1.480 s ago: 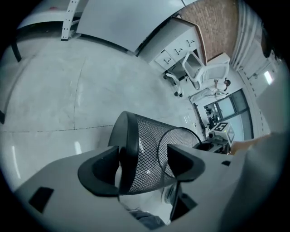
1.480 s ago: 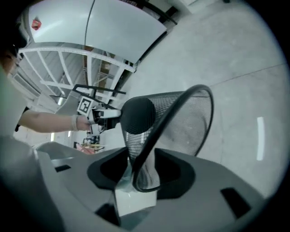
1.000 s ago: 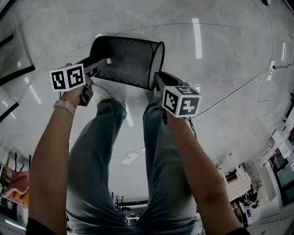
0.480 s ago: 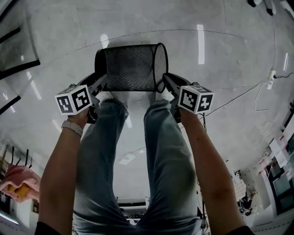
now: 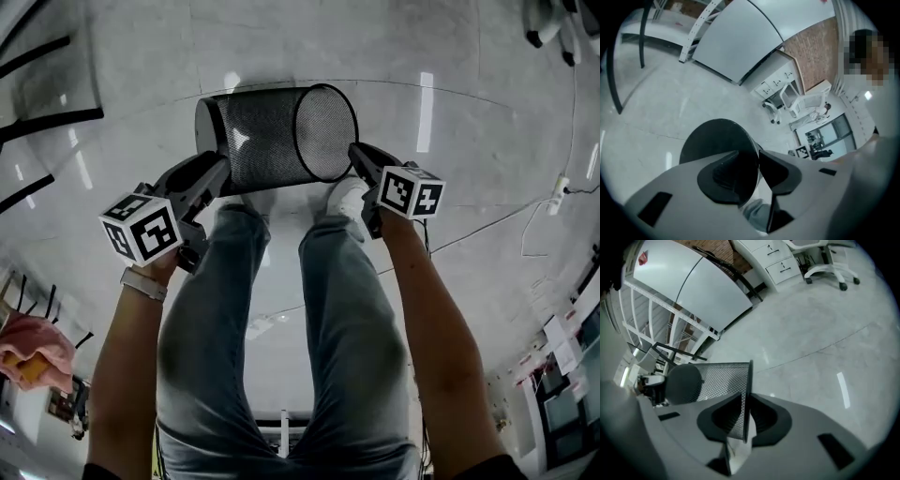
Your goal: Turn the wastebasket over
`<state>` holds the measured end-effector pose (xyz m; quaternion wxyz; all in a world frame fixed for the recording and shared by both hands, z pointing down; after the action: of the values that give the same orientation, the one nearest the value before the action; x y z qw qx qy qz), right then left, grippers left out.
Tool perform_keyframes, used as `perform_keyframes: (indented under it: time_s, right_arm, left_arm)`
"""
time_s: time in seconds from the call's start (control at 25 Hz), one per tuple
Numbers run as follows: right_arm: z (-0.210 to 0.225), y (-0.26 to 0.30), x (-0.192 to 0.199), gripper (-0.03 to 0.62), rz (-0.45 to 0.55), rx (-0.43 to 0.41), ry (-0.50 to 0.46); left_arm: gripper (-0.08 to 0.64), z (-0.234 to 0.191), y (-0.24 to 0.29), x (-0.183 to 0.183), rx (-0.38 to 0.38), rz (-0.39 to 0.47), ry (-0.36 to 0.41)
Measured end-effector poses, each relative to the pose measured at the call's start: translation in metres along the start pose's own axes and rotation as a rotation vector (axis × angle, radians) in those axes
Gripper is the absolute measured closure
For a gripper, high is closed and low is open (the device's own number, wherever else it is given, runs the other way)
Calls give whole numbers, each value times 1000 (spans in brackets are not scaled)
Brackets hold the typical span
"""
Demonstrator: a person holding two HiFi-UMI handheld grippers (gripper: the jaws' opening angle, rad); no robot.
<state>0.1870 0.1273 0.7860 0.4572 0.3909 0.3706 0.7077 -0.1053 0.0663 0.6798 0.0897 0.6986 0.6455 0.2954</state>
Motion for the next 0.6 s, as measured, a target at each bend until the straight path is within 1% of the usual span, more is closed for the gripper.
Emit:
perform_keyframes:
  time_s: [0.08,0.12,0.2,0.24,0.32,0.4,0.48,0.6]
  right_arm:
    - [22,2,-3,534,-17,96,-21]
    - [32,4,-5,534,-34,138,-40]
    - [49,9,-5,534,-76,197,-75]
    - [54,10,-6,534,-93,209,-86]
    - [60,13,-8,535,-103,196,-87]
    - [62,16,-9,543,-98,172,-72]
    - [68,18,-10,570,-90,161,-61]
    - [80,20,-12,580,-78,150,-31]
  left_arm:
    - [419,23,20,-1,113,-14,2]
    - [420,33,31,-1,158,-16,5]
    - [436,46,51,-3,215,-4,0]
    - [465,50,60,-5,233,10,-12]
    - [506,54,76,-8,271,45,-51]
    - [514,55,92,-7,288,58,-77]
    - [514,53,107,-2,266,27,-66]
    - [514,56,129,9,259,-27,-64]
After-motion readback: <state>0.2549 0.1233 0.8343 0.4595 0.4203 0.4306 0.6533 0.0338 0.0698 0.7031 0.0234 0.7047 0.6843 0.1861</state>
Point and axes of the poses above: the fingertips, and each gripper's own axes: y forward along the fingers, z to its right, x out of its underside, the point moved 5 cm from there along -y, backward along the fingers, and after that the axes turned 12 degrees about x, right-handed, at the moved point
